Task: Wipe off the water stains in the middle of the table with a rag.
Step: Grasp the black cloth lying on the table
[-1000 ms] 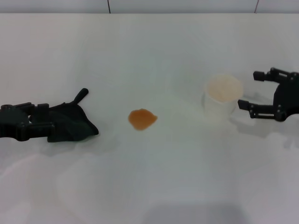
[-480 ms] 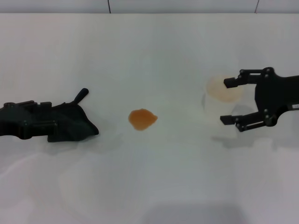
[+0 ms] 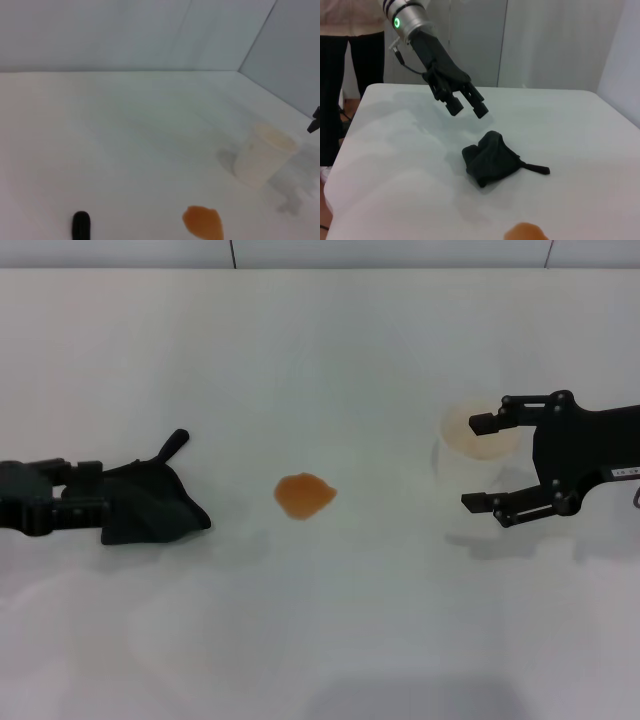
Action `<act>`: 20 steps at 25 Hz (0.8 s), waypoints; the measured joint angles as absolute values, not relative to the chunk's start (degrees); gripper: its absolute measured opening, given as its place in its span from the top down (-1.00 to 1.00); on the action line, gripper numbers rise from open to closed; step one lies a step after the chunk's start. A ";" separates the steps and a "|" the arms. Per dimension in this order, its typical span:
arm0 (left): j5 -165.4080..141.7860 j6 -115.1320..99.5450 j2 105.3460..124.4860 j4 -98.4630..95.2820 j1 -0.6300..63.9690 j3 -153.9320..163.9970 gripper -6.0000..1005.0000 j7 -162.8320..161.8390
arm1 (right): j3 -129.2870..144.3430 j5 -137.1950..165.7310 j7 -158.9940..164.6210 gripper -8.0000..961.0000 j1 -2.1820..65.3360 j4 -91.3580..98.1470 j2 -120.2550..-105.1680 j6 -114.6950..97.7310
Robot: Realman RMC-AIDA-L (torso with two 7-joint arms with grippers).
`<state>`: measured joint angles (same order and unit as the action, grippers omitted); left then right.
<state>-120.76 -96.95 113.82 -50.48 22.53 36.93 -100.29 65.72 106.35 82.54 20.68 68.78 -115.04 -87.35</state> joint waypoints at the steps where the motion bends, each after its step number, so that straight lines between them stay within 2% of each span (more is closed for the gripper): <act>1: -120.74 -97.26 113.59 -51.14 22.65 36.93 -0.75 -101.17 | 65.73 106.34 82.55 -0.78 20.65 68.78 -115.05 -87.25; 7: -123.34 -97.75 112.75 -55.42 25.74 36.93 -0.75 -109.39 | 66.00 106.33 82.59 -0.77 20.77 68.36 -115.14 -86.58; 12: -134.47 -98.29 112.61 -57.28 32.99 37.60 -0.75 -118.80 | 66.04 106.33 82.61 -0.77 20.92 68.30 -115.15 -86.12; 15: -142.71 -98.30 113.23 -57.29 38.40 39.63 -0.75 -122.56 | 66.24 106.32 82.62 -0.77 20.97 68.23 -115.19 -85.52; 16: -147.74 -98.10 114.09 -57.33 41.50 42.13 -0.75 -123.58 | 66.44 106.32 82.62 -0.77 20.98 68.19 -115.21 -85.27; 18: -149.75 -97.92 114.49 -57.33 42.57 43.02 -0.75 -123.71 | 67.15 106.32 82.64 -0.77 20.98 68.12 -115.26 -84.57; 20: -154.60 -96.71 115.93 -57.54 45.11 45.57 -0.75 -123.42 | 68.05 106.31 82.69 -0.77 20.99 68.07 -115.28 -83.60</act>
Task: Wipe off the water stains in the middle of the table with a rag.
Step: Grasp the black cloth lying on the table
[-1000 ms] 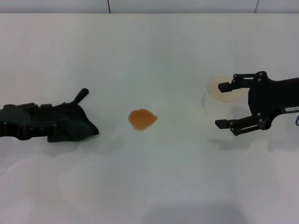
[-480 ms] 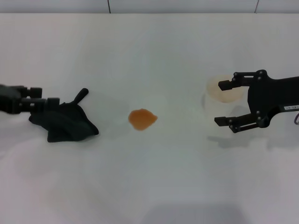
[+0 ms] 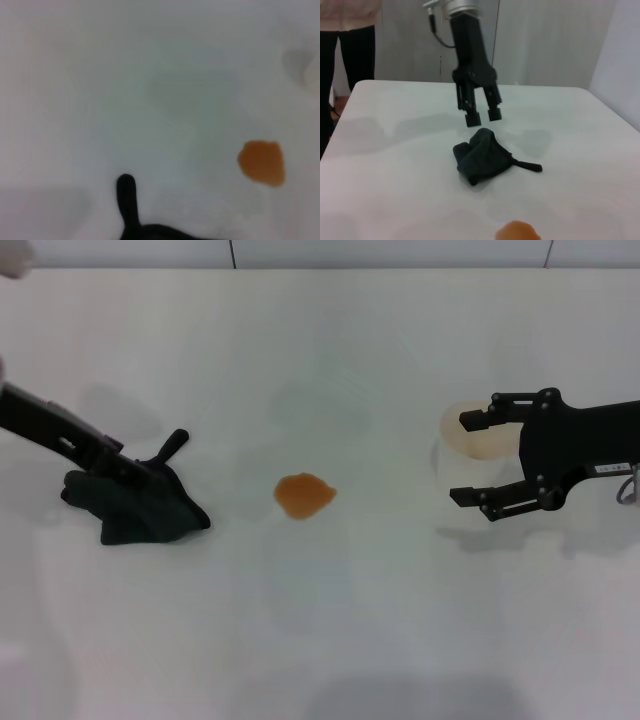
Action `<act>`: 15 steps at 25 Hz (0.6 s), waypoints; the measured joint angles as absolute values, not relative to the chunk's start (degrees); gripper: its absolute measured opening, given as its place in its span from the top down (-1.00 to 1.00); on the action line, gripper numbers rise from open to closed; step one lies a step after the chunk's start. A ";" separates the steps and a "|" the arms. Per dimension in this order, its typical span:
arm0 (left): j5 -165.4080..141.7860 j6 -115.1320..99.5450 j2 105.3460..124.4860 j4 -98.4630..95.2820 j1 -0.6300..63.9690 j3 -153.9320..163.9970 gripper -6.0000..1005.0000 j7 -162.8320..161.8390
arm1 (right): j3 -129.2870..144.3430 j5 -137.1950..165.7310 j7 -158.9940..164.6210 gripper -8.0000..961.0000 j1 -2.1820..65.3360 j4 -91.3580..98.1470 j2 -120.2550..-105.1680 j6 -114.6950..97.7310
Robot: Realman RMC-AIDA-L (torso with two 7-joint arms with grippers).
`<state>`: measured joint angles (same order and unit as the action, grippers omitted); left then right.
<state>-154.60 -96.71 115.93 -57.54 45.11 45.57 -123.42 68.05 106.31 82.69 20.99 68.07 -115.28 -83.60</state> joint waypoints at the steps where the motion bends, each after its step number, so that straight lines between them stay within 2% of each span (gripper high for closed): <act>1: -156.00 -96.03 116.45 -57.75 45.69 46.55 -0.75 -122.96 | 68.29 106.26 82.70 -0.77 21.00 68.05 -115.29 -83.41; 6: -157.94 -91.76 118.62 -61.57 44.47 56.09 -0.75 -121.00 | 68.53 106.09 83.02 -0.77 20.98 67.95 -115.31 -83.16; 15: -157.23 -89.75 119.18 -63.70 40.54 62.73 -0.75 -120.62 | 68.16 105.58 83.07 -0.77 21.09 67.91 -115.31 -82.44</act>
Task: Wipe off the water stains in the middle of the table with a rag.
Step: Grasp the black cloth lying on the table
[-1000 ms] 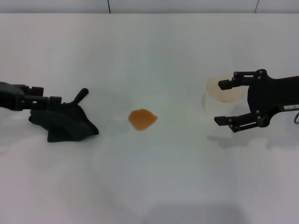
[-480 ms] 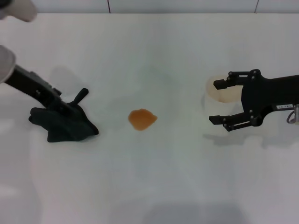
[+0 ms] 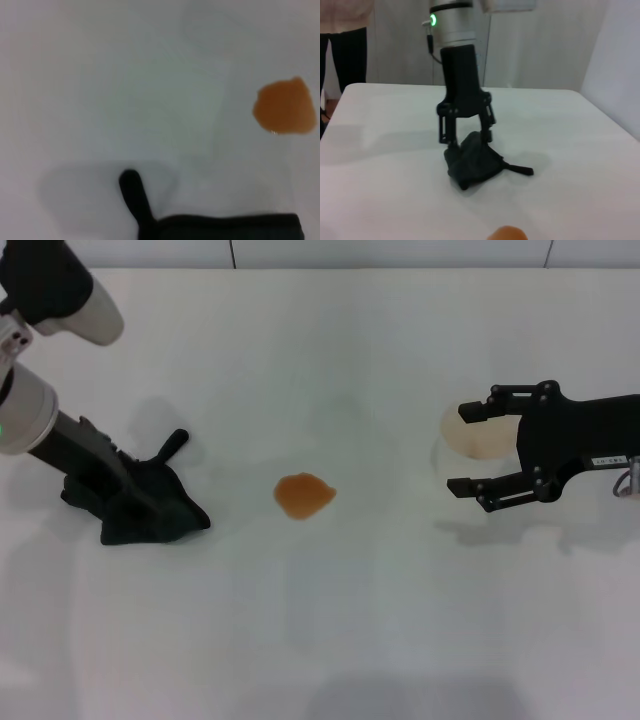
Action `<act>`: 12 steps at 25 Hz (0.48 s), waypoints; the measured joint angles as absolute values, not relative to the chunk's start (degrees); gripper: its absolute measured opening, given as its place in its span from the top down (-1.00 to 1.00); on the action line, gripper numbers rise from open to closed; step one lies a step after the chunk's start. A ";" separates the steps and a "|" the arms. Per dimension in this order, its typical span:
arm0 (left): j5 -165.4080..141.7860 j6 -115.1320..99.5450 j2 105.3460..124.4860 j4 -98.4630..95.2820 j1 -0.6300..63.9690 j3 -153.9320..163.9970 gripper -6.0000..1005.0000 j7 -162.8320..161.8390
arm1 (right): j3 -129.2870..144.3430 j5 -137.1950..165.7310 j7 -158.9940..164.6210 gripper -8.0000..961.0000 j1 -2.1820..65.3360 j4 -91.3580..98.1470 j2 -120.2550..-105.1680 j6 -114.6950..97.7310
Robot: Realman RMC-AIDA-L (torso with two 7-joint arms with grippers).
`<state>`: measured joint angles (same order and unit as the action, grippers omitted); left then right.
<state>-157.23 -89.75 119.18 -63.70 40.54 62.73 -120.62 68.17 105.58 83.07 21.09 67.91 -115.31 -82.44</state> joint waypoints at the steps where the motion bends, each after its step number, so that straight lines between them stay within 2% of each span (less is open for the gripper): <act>1: -157.22 -89.72 119.18 -63.64 40.20 62.87 -0.75 -120.69 | 68.11 105.53 83.07 -0.77 21.14 67.91 -115.31 -82.36; 12: -157.09 -88.76 119.27 -62.80 38.38 63.41 -0.74 -120.95 | 68.02 105.46 83.07 -0.77 21.77 67.74 -115.32 -81.45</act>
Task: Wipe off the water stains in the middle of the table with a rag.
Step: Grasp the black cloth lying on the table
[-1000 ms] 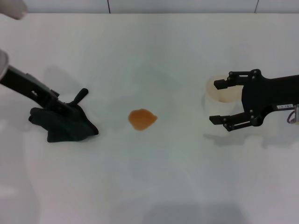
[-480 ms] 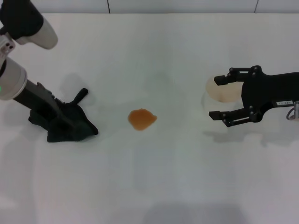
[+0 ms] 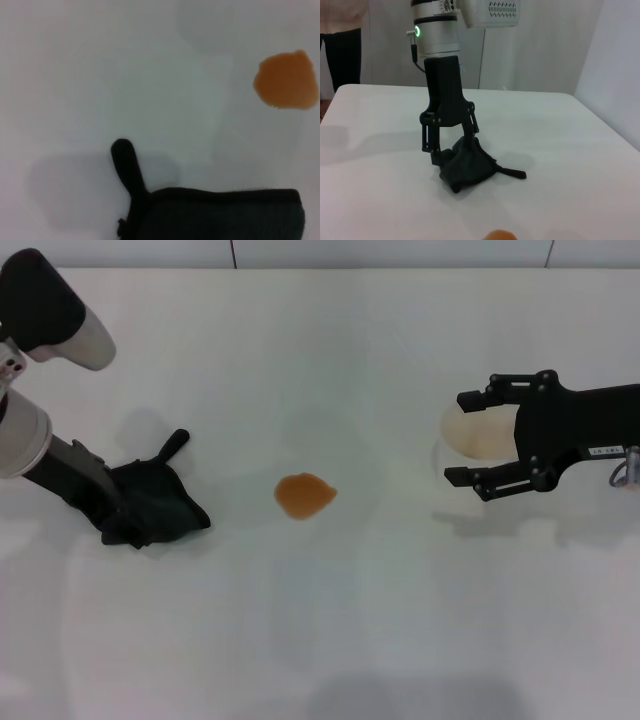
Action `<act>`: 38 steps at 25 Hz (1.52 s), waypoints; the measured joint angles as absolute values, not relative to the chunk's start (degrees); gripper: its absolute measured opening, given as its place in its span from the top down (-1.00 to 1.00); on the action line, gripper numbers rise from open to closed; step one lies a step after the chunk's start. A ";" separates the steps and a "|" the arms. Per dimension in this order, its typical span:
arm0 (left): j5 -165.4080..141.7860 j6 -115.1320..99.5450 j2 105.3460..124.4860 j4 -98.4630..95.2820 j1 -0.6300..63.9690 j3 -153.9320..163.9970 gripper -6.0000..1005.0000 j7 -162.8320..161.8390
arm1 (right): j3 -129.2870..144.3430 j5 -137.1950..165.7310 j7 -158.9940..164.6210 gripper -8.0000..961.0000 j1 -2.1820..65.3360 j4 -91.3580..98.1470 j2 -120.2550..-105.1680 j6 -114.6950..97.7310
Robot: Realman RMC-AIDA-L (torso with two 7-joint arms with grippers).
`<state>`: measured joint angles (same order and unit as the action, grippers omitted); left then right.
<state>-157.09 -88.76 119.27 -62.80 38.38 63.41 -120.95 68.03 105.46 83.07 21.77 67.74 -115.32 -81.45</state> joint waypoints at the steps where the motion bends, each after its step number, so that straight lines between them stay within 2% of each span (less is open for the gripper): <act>1: -157.09 -88.60 119.27 -62.80 38.38 63.41 -0.74 -120.97 | 68.02 105.46 83.07 -0.77 21.81 67.74 -115.32 -81.42; 38: -157.64 -83.07 119.20 -57.78 40.30 62.02 -0.70 -123.78 | 67.85 105.47 83.10 -0.77 21.49 67.59 -115.22 -80.19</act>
<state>-157.64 -83.07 119.20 -57.78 40.30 62.02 -123.78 67.85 105.47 83.10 21.49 67.59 -115.22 -80.19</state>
